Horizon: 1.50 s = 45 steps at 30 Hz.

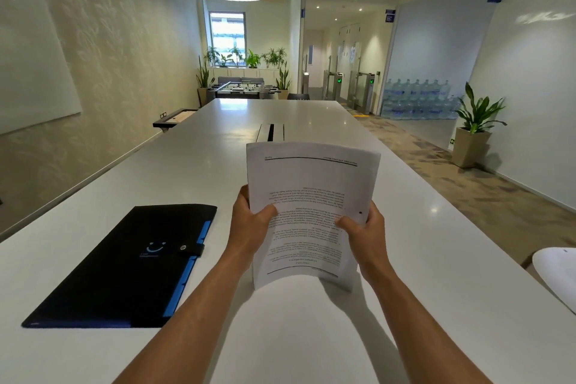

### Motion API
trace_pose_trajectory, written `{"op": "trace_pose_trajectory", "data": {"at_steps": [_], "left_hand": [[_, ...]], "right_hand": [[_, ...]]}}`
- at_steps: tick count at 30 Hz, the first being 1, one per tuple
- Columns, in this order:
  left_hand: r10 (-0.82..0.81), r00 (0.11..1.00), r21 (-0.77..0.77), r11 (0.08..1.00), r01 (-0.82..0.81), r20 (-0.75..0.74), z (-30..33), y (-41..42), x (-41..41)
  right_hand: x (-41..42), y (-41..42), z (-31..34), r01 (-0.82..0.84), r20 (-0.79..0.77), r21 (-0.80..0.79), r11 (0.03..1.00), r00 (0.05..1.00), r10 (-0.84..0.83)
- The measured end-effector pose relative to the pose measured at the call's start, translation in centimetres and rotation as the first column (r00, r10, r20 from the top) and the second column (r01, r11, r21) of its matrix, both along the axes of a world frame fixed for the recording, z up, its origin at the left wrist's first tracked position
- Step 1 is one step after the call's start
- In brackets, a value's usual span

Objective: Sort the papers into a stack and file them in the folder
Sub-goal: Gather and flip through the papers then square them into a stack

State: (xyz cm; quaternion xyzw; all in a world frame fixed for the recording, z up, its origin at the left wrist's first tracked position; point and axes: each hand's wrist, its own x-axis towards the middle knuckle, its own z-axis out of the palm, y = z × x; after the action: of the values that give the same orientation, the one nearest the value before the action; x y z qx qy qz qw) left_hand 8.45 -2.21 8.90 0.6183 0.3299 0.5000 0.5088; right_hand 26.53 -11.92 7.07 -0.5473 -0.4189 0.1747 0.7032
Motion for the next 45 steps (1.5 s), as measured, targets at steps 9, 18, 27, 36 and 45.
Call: {"op": "trace_pose_trajectory", "data": {"at_steps": [9,18,27,36,45], "left_hand": [[0.064,0.993,0.024,0.997,-0.067,0.094,0.6,0.1,0.2],[0.12,0.993,-0.007,0.993,-0.12,0.019,-3.4,-0.8,0.1],[0.108,0.991,0.008,0.994,-0.109,0.075,-3.7,-1.2,0.3],[0.031,0.999,-0.04,0.999,-0.029,0.043,-4.3,-0.8,0.4],[0.012,0.999,-0.064,0.998,-0.009,0.051,-4.4,-0.8,0.4]], "right_hand": [[-0.5,0.0,0.9,0.097,0.069,0.09,0.991,0.992,-0.103],[-1.7,-0.2,-2.7,0.123,0.07,-0.027,0.992,0.99,-0.121],[-1.7,0.0,-3.2,0.165,0.062,0.01,0.986,0.984,-0.165],[-2.1,0.4,-3.8,0.171,-0.025,-0.029,0.985,0.985,-0.172],[-1.7,0.8,-3.8,0.135,-0.026,-0.036,0.99,0.99,-0.136]]}}
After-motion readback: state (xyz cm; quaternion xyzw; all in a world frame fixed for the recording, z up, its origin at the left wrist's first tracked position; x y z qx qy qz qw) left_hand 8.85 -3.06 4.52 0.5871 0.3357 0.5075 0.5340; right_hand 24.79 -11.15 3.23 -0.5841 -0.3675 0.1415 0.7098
